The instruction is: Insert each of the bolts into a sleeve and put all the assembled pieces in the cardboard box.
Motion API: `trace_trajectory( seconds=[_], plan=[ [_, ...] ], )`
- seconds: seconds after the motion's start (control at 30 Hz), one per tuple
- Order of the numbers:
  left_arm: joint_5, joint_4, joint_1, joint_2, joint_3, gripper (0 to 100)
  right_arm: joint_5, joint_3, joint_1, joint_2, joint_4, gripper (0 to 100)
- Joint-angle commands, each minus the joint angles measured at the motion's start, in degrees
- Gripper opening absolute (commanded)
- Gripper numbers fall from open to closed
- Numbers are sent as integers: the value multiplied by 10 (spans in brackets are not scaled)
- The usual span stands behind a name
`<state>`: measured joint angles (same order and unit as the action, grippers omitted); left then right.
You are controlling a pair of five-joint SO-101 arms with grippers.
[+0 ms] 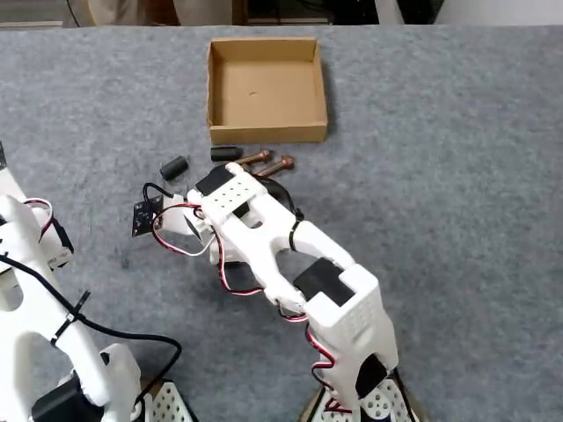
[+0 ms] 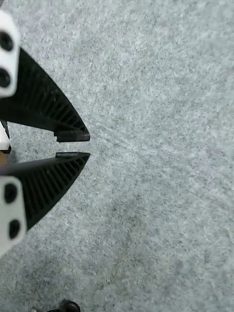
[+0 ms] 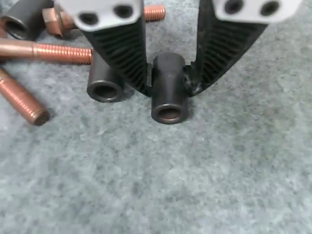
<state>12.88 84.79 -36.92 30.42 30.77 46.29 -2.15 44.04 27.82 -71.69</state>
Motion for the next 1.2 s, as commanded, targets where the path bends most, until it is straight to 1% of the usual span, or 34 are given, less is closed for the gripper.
trace_trajectory(
  seconds=[0.0,0.17,0.27,0.43,0.5,0.63,0.73,0.87,0.97,1.07,1.17],
  plan=[
    [7,5,-7,6,-32,53,6,4,7,-27,-30,1],
    [3,4,-7,6,-32,53,6,3,-5,-124,-85,1],
    [-31,3,-7,6,-33,53,6,2,-30,-195,-114,1],
    [-41,5,5,6,-33,56,5,0,-109,-316,-164,1],
    [-41,9,31,6,-37,56,5,0,-159,-359,-173,1],
    [-100,49,123,0,-84,57,5,-10,-280,-418,-170,1],
    [-105,52,225,0,-128,77,5,-30,-364,-431,-158,1],
    [-110,49,360,-15,-193,133,5,-97,-451,-433,-104,1],
    [-176,49,442,-60,-252,138,-7,-167,-491,-435,-30,1],
    [-255,40,507,-125,-310,143,-72,-233,-506,-434,62,1],
    [-321,9,532,-188,-334,140,-142,-311,-504,-432,184,1]
  ],
)
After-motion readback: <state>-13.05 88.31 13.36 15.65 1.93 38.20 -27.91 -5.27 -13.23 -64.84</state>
